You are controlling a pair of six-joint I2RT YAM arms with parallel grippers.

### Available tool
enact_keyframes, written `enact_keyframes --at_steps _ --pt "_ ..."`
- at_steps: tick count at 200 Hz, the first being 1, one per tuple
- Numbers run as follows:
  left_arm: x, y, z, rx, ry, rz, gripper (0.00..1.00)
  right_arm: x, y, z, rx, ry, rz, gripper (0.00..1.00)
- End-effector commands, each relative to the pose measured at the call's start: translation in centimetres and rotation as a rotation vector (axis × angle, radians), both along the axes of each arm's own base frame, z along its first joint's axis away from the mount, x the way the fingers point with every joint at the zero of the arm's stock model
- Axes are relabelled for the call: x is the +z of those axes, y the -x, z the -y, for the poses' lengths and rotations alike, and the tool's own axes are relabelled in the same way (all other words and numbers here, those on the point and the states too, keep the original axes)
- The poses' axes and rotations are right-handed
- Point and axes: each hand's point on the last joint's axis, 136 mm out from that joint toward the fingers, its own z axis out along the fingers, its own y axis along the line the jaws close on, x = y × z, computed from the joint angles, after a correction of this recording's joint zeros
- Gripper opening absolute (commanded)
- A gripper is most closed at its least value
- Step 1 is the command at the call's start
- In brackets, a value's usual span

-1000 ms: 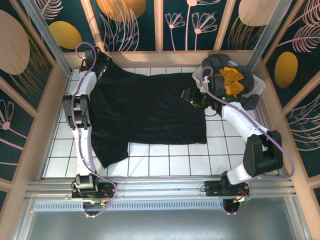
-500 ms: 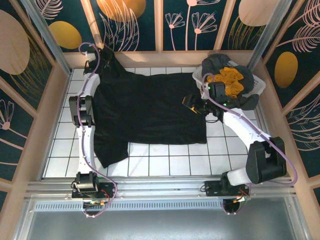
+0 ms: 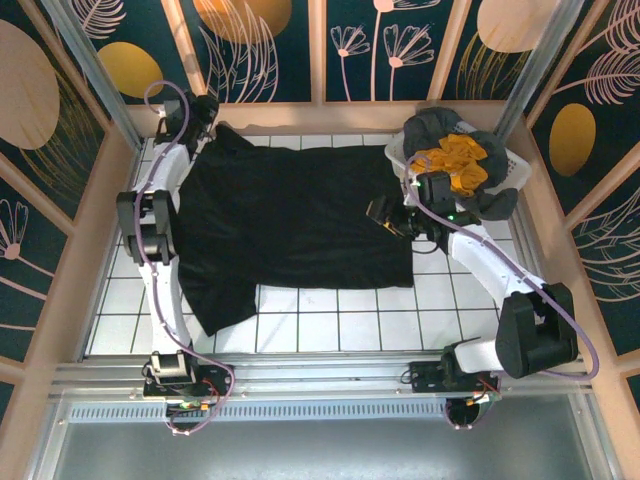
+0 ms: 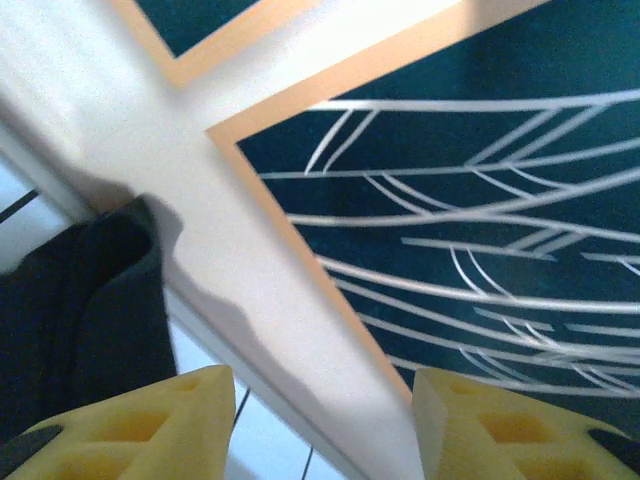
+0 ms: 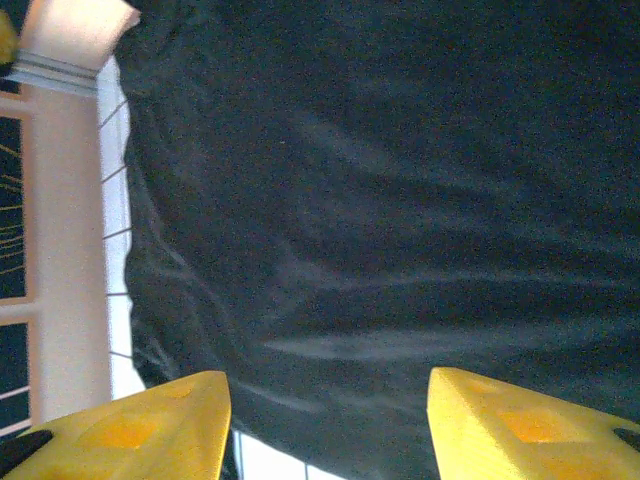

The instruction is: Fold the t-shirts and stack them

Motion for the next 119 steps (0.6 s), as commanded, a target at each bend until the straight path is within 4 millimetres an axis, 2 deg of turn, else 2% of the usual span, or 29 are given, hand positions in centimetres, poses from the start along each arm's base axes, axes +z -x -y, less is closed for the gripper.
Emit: enact_keyframes --at_steps 1,14,26,45,56,58,81,119 --pt "-2.5 6.5 -1.1 0.07 0.003 -0.251 0.47 -0.9 0.6 1.5 -0.03 0.077 0.007 0.55" --pt "-6.6 11.7 -1.4 0.1 -0.006 -0.462 0.41 -2.3 1.2 2.7 -0.052 0.123 -0.032 0.54" --pt "-9.7 16.4 -1.4 0.119 -0.023 -0.58 0.41 -3.5 1.9 4.0 -0.081 0.168 -0.07 0.54" --pt "-13.2 23.9 -1.7 0.177 -0.033 -0.693 0.38 -4.2 3.1 5.0 -0.086 0.211 -0.091 0.53" --pt "-14.4 27.8 -1.8 0.202 -0.062 -0.775 0.38 -4.3 4.0 5.5 -0.082 0.233 -0.102 0.53" --pt "-13.9 28.4 -1.9 0.206 -0.07 -0.773 0.38 -4.4 4.1 5.6 -0.083 0.237 -0.106 0.53" --pt "-13.4 35.4 -1.6 0.226 -0.178 -0.865 0.38 -4.6 5.8 6.9 -0.108 0.285 -0.135 0.53" --pt "-15.1 47.7 -0.2 0.177 -0.216 -1.092 0.36 -5.1 7.0 6.7 -0.092 0.259 -0.201 0.53"
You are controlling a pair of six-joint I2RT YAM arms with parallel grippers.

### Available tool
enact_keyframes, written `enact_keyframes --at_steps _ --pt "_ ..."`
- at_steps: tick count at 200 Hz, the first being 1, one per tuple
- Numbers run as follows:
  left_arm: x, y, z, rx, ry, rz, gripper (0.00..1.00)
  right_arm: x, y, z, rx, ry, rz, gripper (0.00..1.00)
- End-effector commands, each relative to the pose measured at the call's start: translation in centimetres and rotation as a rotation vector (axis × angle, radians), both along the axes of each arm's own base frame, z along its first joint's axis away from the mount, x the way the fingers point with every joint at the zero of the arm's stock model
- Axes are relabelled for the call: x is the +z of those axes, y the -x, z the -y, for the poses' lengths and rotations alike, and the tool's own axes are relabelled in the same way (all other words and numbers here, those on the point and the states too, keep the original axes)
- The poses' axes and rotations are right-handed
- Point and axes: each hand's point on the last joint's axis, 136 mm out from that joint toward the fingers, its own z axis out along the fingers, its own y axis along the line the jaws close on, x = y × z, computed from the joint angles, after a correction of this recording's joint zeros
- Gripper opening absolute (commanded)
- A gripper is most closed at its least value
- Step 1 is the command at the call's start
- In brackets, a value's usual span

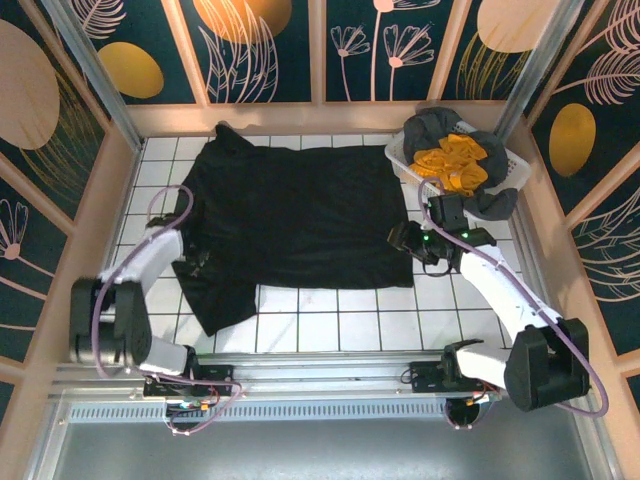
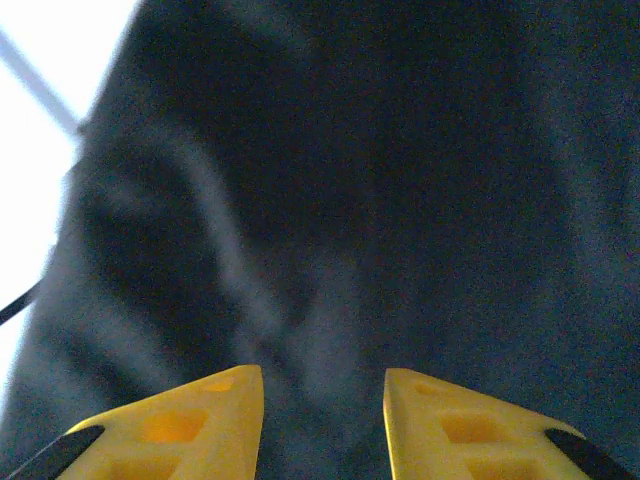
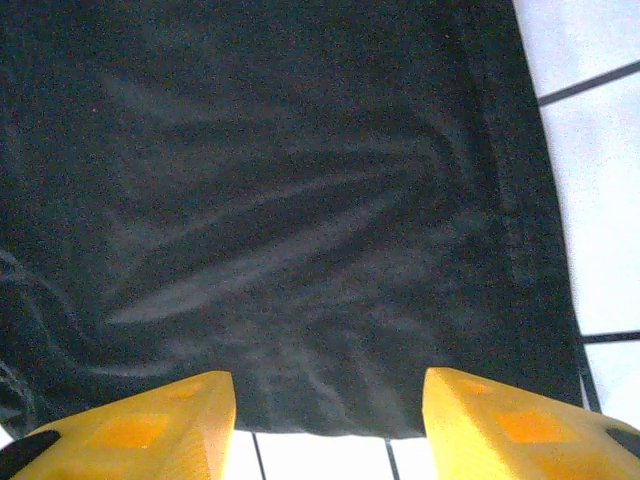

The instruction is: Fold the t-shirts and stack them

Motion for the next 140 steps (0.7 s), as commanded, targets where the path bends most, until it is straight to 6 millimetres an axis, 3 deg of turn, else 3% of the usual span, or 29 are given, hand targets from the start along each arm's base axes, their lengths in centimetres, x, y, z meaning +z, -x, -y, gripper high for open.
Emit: enact_keyframes --at_steps 1,28,51,76,130,140 --pt "-0.9 8.5 -0.6 0.132 -0.024 -0.187 0.37 -1.6 1.7 0.6 0.007 0.025 -0.088 0.53" --pt "-1.4 14.6 -0.1 0.119 0.034 -0.273 0.37 -1.6 1.1 0.3 0.039 0.032 -0.079 0.53" --pt "-3.3 17.4 1.4 0.044 0.12 -0.353 0.42 -1.5 0.6 -0.1 0.067 0.023 -0.076 0.54" --pt "-4.6 17.3 2.1 -0.018 0.155 -0.366 0.48 -1.8 0.7 -0.5 0.086 0.006 -0.086 0.54" --pt "-6.7 16.8 2.8 -0.029 0.185 -0.368 0.45 -2.2 1.6 -0.1 0.086 0.015 -0.1 0.54" --pt "-6.5 15.2 3.1 -0.023 0.2 -0.302 0.44 -2.1 1.7 -0.1 0.088 0.011 -0.096 0.54"
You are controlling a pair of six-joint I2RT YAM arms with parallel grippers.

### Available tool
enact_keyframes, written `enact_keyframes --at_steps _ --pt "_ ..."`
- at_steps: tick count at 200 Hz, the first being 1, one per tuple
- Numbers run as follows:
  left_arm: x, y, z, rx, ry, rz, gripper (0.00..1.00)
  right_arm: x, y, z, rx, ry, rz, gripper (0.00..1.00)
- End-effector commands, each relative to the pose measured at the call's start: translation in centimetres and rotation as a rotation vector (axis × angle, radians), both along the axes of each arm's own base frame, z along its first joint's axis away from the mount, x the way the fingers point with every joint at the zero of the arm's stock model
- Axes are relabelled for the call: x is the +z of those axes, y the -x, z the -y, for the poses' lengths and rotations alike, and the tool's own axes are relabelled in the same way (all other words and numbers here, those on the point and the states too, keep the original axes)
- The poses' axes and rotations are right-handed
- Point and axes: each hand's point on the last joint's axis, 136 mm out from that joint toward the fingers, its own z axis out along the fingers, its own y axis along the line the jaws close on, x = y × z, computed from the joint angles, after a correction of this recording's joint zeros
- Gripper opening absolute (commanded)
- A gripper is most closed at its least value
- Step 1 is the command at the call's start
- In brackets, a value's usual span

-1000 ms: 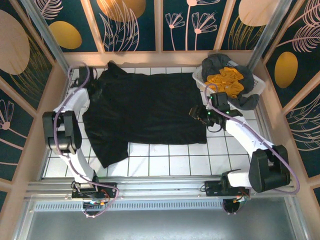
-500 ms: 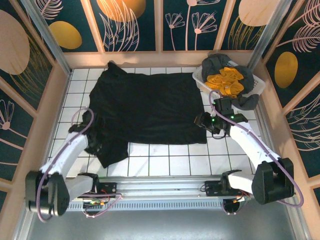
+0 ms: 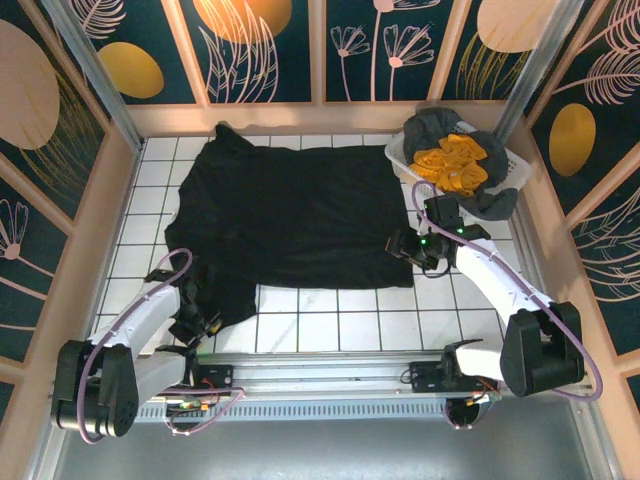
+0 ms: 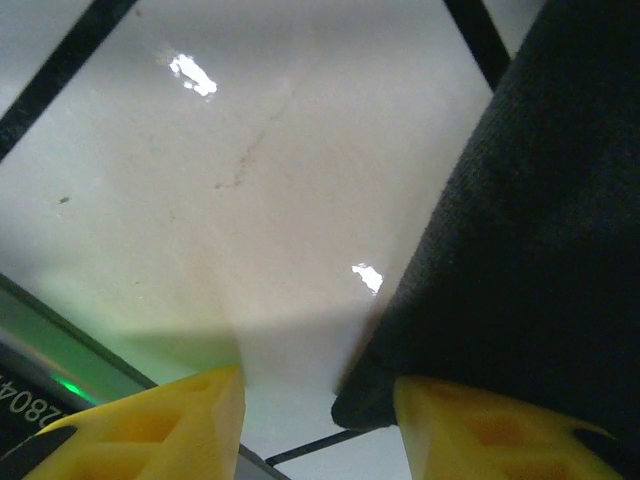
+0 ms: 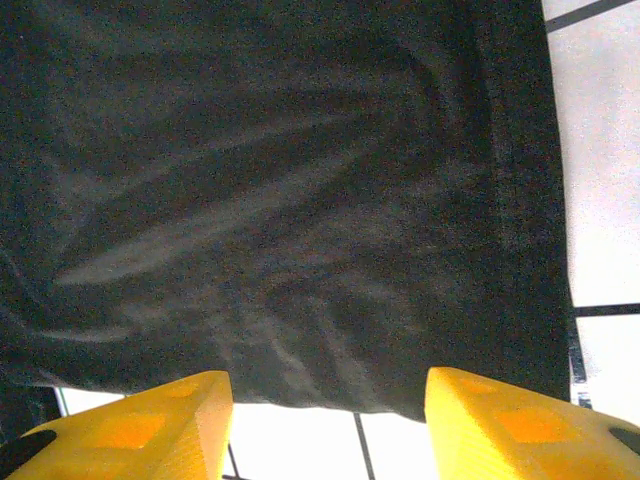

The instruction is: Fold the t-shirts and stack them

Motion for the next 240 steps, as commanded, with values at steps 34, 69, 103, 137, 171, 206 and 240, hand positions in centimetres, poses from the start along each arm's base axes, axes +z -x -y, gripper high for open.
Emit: enact_keyframes --at_steps 34,69,103,137,171,206,240 --pt "-0.4 -3.2 1.0 0.041 0.034 0.115 0.37 0.3 1.4 0.6 -0.002 -0.004 -0.002 0.54" --pt "-0.4 -4.7 1.0 0.021 0.027 0.161 0.01 -0.6 1.8 2.1 -0.08 0.038 -0.019 0.53" --pt "1.5 -4.8 -0.5 0.005 -0.056 0.168 0.0 0.6 -3.2 3.9 -0.237 0.004 0.083 0.5" --pt "1.7 -3.7 -0.7 0.019 -0.06 0.154 0.0 1.8 -11.9 3.1 -0.267 0.036 0.185 0.46" --pt "1.8 -4.4 -0.7 0.012 -0.062 0.172 0.0 2.2 -20.3 1.4 -0.306 0.027 0.284 0.45" --pt "2.1 -4.7 -0.5 0.019 -0.051 0.189 0.0 0.9 -27.2 1.5 -0.451 0.0 0.332 0.44" --pt "2.6 -4.8 -0.5 0.015 -0.047 0.208 0.0 -0.1 -29.9 6.1 -0.63 0.016 0.332 0.42"
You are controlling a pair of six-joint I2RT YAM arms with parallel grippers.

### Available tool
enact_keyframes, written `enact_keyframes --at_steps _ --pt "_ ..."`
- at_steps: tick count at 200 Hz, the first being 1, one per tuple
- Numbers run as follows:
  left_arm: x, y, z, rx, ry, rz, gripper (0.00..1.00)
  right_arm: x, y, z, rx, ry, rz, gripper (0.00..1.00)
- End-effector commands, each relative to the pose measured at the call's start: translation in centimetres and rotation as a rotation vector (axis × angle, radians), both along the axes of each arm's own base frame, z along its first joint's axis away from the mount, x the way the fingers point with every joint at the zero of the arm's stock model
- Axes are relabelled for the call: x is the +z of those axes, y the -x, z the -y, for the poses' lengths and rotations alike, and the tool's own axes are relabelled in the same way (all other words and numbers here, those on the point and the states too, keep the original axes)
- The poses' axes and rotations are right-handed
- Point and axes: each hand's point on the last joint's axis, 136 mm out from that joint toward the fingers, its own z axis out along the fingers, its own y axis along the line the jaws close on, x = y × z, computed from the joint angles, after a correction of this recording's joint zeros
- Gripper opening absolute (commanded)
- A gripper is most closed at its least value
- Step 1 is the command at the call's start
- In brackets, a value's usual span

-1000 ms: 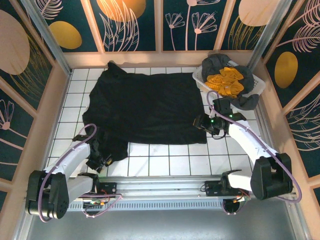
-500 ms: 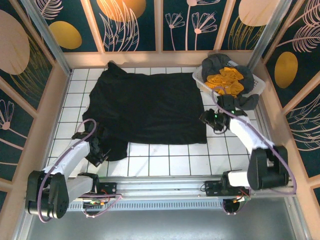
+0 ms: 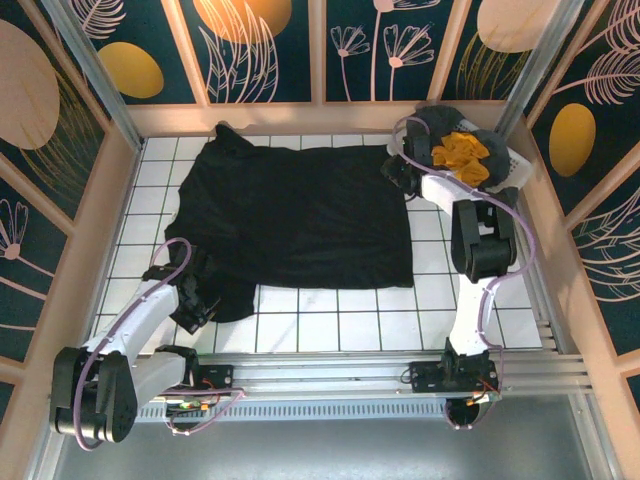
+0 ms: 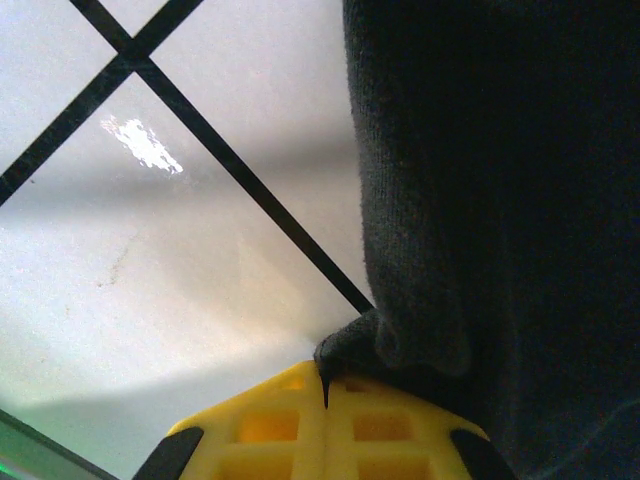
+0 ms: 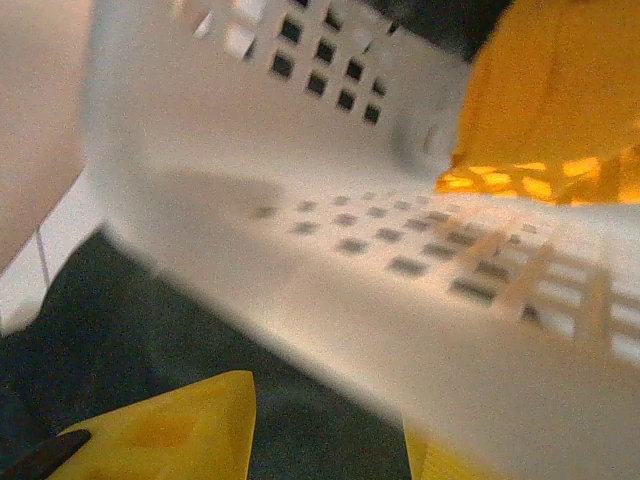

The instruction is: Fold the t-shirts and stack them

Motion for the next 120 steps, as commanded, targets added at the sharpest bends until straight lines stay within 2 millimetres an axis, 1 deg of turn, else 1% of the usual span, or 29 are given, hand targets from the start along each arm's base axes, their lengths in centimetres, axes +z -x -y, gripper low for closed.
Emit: enact_keyframes --at_steps 1,16,29,50,65,69,78,87,98,109,120 --pt "1.0 -0.4 -0.1 0.024 -0.005 0.022 0.0 1.7 -2.7 4.9 -0.203 -0.002 0.072 0.42" --pt "1.0 -0.4 0.0 0.024 0.002 0.021 0.0 1.9 -2.9 6.4 -0.243 0.009 0.086 0.42" --pt "1.0 -0.4 0.1 0.027 0.005 0.023 0.0 1.8 -3.1 6.6 -0.235 -0.008 0.087 0.41" --pt "0.9 -0.4 0.1 0.031 0.009 0.026 0.0 2.0 -3.2 6.1 -0.202 -0.017 0.087 0.41" --pt "0.9 -0.4 0.2 0.032 0.011 0.023 0.0 2.9 -3.1 5.6 -0.17 -0.018 0.106 0.41" --pt "0.9 -0.3 0.1 0.032 0.009 0.02 0.0 3.1 -2.9 4.9 -0.137 -0.033 0.105 0.41" --pt "0.8 -0.3 0.1 0.028 0.007 0.017 0.0 3.7 -2.4 4.3 -0.099 -0.04 0.11 0.42" --pt "0.8 -0.2 0.1 0.025 0.006 0.014 0.0 4.3 -1.4 3.6 -0.065 -0.045 0.107 0.44" --pt "0.8 -0.2 0.0 0.025 0.0 0.009 0.0 4.5 0.6 3.1 -0.038 -0.039 0.084 0.45" --pt "0.9 -0.3 -0.1 0.024 -0.006 0.009 0.0 4.1 3.2 2.7 -0.021 -0.017 0.039 0.47" --pt "1.1 -0.3 -0.2 0.021 -0.013 0.007 0.0 3.8 6.5 3.0 -0.02 0.013 -0.014 0.49"
